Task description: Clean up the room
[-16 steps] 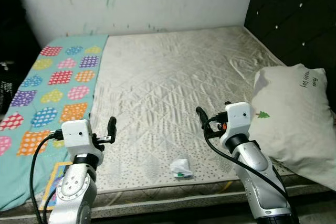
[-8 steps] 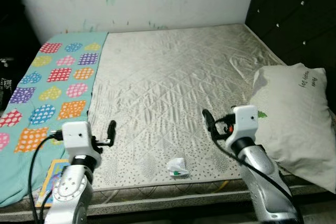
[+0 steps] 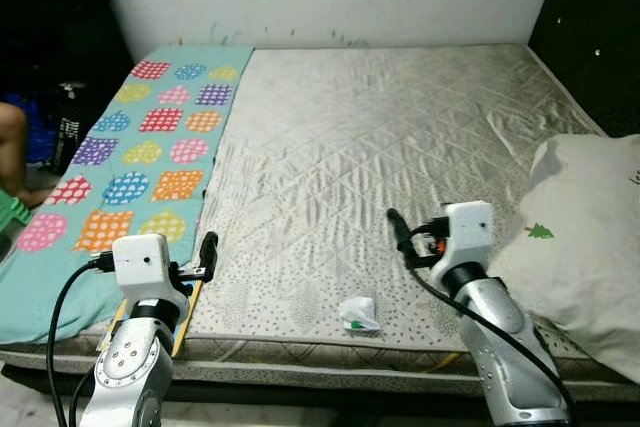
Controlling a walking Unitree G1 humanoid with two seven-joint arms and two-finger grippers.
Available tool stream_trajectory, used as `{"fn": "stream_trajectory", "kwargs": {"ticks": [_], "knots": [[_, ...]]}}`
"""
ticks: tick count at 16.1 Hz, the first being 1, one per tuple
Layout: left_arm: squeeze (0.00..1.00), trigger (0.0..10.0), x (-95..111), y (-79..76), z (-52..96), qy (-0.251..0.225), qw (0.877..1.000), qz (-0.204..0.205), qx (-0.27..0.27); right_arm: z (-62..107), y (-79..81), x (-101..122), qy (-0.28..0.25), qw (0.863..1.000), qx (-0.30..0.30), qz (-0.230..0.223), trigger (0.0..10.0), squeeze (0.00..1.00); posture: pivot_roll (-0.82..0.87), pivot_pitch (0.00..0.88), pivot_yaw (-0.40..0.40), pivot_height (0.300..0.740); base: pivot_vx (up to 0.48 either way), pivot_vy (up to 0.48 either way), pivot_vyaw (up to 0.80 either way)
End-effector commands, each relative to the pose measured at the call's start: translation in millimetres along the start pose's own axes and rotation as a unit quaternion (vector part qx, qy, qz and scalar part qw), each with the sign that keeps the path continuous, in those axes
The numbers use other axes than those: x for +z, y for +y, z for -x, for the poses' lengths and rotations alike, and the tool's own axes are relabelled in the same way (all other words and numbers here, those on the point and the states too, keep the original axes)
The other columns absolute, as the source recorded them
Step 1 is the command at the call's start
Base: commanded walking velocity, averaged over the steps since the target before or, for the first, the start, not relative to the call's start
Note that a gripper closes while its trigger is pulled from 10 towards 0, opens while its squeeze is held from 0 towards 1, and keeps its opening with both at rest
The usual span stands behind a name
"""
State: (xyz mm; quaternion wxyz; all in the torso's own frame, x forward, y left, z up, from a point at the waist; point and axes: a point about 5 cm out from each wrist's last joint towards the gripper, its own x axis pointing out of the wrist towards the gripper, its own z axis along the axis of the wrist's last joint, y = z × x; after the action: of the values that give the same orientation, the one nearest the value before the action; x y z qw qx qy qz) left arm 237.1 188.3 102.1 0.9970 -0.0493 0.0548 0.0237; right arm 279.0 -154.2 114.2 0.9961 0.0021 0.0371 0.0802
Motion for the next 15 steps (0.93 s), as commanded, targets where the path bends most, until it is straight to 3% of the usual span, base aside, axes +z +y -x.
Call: {"fn": "stream_trajectory", "kwargs": {"ticks": [1, 5, 8, 9, 12, 14, 15], "knots": [[0.0, 10.0, 4, 2.2, -0.1, -0.004, 1.0, -0.001, 0.004, 1.5, -6.0, 3, -0.003, 1.0, -0.027, -0.008, 10.0, 0.0, -0.09, 0.051, 0.042, 0.74, 0.0, 0.0, 0.0], [0.0, 10.0, 6, 5.3, -1.2, -0.013, 1.0, 0.007, 0.023, 1.2, -17.1, 4, -0.013, 0.997, -0.073, -0.017, 10.0, 0.0, -0.09, 0.041, 0.051, 0.74, 0.0, 0.0, 0.0], [0.0, 10.0, 15, 4.2, -4.2, -0.04, 0.996, -0.075, 0.023, 0.3, -23.7, 12, -0.051, 0.981, -0.114, 0.15, 10.0, 0.0, -0.09, 0.033, 0.059, 0.74, 0.0, 0.0, 0.0], [0.0, 10.0, 13, 4.0, -5.9, -0.032, 0.998, -0.055, 0.023, -0.8, -23.9, 13, -0.066, 0.978, -0.121, 0.154, 10.0, 0.0, -0.09, 0.033, 0.06, 0.74, 0.0, 0.0, 0.0], [0.0, 10.0, 12, 7.3, -8.1, -0.027, 0.999, -0.029, 0.03, -0.5, -26.3, 9, -0.042, 0.992, -0.109, 0.047, 10.0, 0.0, -0.09, 0.027, 0.063, 0.74, 0.0, 0.0, 0.0], [0.0, 10.0, 12, 7.9, -8.2, -0.026, 0.999, -0.023, 0.032, 0.3, -24.8, 7, -0.039, 0.994, -0.101, 0.034, 10.0, 0.0, -0.09, 0.025, 0.062, 0.74, 0.0, 0.0, 0.0], [0.0, 10.0, 10, 8.4, -7.8, -0.022, 0.999, -0.015, 0.035, 1.1, -20.4, 4, -0.037, 0.995, -0.088, 0.006, 10.0, 0.0, -0.09, 0.025, 0.062, 0.74, 0.0, 0.0, 0.0]]}}
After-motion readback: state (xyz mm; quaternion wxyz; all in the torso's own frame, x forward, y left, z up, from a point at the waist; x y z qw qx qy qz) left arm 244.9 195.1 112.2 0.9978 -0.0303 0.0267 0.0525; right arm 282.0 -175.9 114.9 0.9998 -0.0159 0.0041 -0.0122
